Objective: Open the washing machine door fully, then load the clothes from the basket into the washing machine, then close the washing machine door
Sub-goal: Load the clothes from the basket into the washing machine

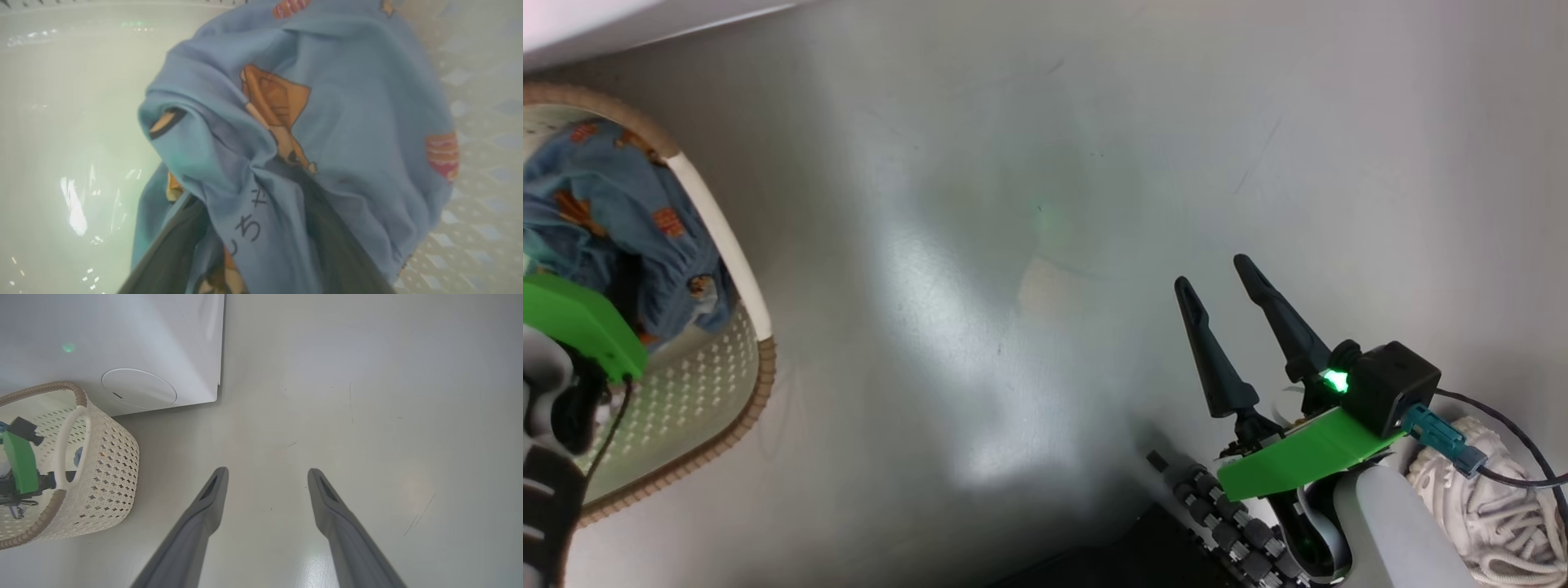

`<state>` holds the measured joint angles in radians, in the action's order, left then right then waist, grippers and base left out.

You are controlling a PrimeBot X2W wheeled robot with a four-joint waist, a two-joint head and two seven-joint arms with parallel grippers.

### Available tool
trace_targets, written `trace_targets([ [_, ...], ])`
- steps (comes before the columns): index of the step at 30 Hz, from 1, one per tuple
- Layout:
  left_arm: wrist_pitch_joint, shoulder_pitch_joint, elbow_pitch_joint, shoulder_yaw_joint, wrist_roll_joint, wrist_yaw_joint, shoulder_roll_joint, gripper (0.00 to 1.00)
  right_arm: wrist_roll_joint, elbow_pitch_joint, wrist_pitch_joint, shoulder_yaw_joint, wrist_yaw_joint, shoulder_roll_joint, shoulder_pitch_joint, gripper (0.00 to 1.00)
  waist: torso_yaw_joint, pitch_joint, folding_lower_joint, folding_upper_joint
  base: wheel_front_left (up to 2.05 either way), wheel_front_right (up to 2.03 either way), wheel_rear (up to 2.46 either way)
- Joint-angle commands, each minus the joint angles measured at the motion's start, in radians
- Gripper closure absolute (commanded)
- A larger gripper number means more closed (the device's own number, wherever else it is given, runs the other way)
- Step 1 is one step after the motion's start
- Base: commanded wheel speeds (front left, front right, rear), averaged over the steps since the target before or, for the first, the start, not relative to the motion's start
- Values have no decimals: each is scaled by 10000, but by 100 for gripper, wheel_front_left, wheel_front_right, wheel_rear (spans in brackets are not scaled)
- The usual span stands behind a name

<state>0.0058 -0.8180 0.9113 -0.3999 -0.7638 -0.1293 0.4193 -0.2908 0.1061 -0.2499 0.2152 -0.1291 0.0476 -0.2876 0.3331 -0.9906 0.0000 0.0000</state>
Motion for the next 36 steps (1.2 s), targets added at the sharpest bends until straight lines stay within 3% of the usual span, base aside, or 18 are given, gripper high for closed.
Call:
trace_targets([
  [1, -37, 43, -121, 118, -21, -13, 398, 0, -39, -188, -119, 238, -16, 26, 442, 0, 86, -100, 0, 0, 0, 0, 0],
  [3, -114, -97, -215, -65, -70, -13, 393, 0, -65, -195, -119, 220, -16, 26, 463, 0, 97, -126, 0, 0, 0, 0, 0],
  [4, -134, -151, -242, -152, -118, -13, 380, 24, -64, -202, -119, 210, -16, 26, 478, 0, 95, -130, 0, 0, 0, 0, 0],
  [5, -132, -195, -245, -240, -165, -13, 365, 80, -68, -204, -119, 198, -16, 26, 498, 0, 94, -127, 0, 0, 0, 0, 0],
  [6, -104, -220, -262, -365, -199, -13, 356, 100, -68, -202, -119, 181, -16, 26, 518, 0, 91, -122, 0, 0, 0, 0, 0],
  [11, -271, -274, -311, -684, -537, -13, 396, 100, -60, -204, -119, 28, -16, 26, 467, 0, 38, -59, 0, 0, 0, 0, 0],
  [19, -1384, 243, -681, -1114, -1294, -13, 464, 100, 240, -195, -119, -377, -16, 26, 260, 0, -417, 575, 0, 0, 0, 0, 0],
  [26, -2278, 866, -925, -1453, -1947, -13, 249, 100, 640, -74, -119, -698, -16, 26, 165, 0, -1019, 1408, 0, 0, 0, 0, 0],
  [36, -2663, 1600, -1201, -1487, -2221, -13, -54, 100, 1143, 148, -119, -972, -16, 26, 199, 0, -1674, 2637, 0, 0, 0, 0, 0],
])
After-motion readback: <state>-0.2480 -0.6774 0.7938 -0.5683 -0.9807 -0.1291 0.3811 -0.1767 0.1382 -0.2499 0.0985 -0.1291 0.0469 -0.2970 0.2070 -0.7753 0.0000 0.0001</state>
